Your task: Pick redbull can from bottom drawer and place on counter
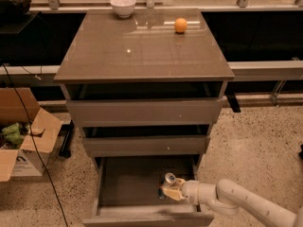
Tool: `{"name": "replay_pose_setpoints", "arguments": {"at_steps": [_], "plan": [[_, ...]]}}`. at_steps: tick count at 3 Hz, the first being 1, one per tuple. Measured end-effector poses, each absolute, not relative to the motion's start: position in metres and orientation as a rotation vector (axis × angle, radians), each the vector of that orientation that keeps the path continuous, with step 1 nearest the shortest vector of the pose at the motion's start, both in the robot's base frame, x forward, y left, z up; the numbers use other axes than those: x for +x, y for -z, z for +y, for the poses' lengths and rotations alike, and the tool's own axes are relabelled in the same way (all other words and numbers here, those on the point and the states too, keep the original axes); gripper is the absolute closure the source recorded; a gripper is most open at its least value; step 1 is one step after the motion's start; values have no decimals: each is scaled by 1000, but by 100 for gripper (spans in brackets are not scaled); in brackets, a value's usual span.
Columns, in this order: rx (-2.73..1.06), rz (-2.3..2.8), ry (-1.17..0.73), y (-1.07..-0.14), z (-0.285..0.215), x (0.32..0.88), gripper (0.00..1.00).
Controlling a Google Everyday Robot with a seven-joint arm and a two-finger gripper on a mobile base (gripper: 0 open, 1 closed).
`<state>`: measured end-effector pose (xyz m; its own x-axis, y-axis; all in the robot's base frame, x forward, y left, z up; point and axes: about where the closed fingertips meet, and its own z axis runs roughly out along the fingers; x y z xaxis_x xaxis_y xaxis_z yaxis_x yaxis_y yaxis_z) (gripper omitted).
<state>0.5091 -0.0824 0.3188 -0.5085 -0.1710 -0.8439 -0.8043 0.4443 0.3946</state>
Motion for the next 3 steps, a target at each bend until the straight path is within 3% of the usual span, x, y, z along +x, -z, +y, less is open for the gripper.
{"name": "replay_pose_setpoints", "arguments": {"at_steps": [3], "plan": [[-1000,1688,-1067,-649,-7,492,100]]}}
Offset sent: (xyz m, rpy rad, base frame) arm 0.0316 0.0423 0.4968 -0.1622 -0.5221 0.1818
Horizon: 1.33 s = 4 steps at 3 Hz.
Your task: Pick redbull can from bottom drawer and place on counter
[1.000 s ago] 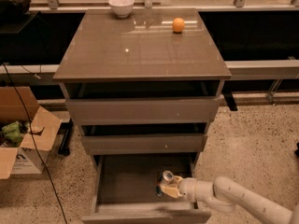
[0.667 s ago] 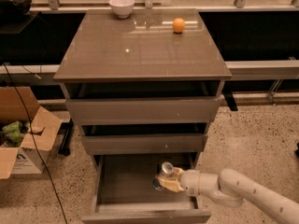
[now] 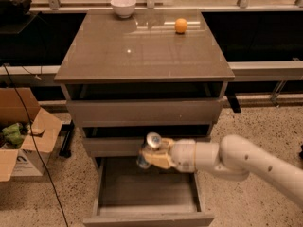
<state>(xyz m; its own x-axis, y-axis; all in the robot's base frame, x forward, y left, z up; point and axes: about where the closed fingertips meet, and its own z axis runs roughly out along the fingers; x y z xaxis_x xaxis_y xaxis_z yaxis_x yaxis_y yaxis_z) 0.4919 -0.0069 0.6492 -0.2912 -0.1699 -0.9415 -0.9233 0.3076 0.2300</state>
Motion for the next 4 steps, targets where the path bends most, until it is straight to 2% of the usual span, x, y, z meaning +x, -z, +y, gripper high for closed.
{"name": "replay_pose_setpoints", "arguments": {"at_steps": [1,2,3,4], "plan": [[-1095,1634,-1002,-768,9,524,100],[-1130,1572,-905,-850,12,542,100],[-1130,1571,-903,-850,12,542,100],[-1175,1560,-860,-862,0,566,100]]}}
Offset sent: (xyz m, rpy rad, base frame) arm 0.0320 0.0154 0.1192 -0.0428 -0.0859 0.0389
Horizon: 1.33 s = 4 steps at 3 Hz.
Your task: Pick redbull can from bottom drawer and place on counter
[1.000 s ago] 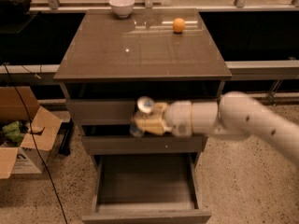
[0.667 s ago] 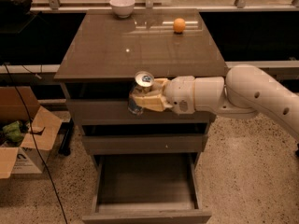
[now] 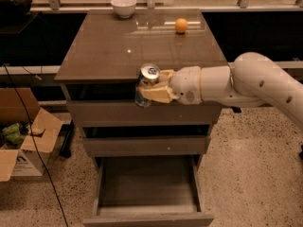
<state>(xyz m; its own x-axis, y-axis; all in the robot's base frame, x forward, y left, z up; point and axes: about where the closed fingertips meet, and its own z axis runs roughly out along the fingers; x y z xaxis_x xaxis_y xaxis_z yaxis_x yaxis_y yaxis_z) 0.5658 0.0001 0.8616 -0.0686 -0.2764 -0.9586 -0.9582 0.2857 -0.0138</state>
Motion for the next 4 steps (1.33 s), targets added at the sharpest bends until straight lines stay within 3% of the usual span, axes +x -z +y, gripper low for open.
{"name": "replay_pose_setpoints", "arguments": {"at_steps": [2,4], "plan": [[-1453,1553,-613,-897,-43,657,100],[-1548,1509,-586,-910,-54,720,100]]}}
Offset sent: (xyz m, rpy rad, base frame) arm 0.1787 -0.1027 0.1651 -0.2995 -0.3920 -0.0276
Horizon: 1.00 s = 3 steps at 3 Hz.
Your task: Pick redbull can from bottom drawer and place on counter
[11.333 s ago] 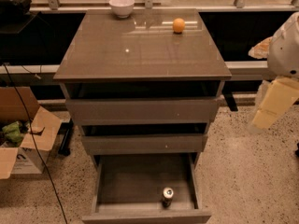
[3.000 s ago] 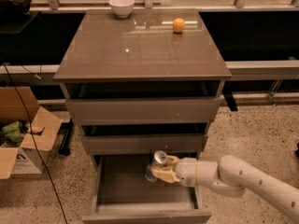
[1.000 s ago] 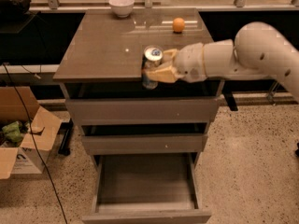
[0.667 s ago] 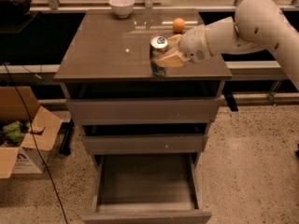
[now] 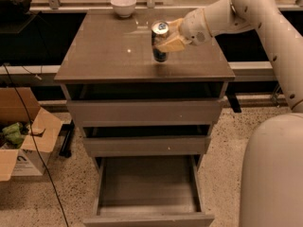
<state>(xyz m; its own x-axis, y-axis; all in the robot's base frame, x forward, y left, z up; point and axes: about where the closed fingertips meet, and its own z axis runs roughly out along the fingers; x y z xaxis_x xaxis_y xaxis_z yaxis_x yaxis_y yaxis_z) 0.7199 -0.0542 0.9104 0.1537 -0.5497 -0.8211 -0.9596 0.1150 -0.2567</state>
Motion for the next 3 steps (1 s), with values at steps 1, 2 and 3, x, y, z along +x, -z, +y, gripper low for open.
{"name": "replay_pose_setpoints", "arguments": {"at_steps": [1,2,3], "plan": [[-1489,1420,-512,-952,-66,748,100],[-1412,1337,-351,-981,-80,790,100],[-1399,1348,-156,-980,-90,828,96]]}}
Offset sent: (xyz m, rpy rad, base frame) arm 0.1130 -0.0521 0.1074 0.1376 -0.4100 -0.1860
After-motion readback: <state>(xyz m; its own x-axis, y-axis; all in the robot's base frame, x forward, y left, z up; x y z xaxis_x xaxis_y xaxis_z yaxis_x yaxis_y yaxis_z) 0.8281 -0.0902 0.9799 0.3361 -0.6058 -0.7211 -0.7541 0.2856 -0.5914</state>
